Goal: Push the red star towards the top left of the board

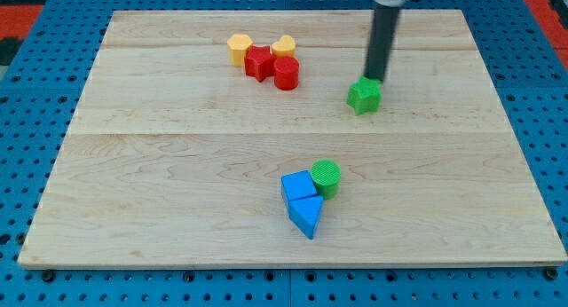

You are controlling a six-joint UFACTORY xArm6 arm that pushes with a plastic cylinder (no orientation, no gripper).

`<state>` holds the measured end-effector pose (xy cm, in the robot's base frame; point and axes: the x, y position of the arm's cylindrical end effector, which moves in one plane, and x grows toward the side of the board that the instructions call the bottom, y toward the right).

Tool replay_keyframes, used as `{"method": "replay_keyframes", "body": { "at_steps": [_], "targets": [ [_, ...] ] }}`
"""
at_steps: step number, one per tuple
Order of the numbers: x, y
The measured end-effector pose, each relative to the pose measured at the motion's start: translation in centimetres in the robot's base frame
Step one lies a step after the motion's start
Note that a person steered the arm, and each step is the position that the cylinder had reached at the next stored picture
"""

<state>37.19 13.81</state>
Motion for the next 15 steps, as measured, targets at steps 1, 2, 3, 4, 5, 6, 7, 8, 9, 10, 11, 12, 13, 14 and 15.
{"method": "replay_keyframes", "body": {
  "at_steps": [1,2,3,4,5,6,7,8,9,10,11,12,13,14,15],
  "targets": [
    [4.5,-7.4],
    [9.7,-10.6],
    [8.1,-7.4],
    [0.0,-2.6],
    [-3.1,-2.0],
    [-4.0,-1.9],
    [-4.1,-1.9],
    [-4.1,-1.9],
    [-4.1,-3.7],
    [-5.0,-8.1],
    [-5.6,-13.7],
    [-5.6,-16.5],
    [-5.6,-21.4],
    [-5.6,-28.7],
    [-1.4,-29.6]
  ]
}}
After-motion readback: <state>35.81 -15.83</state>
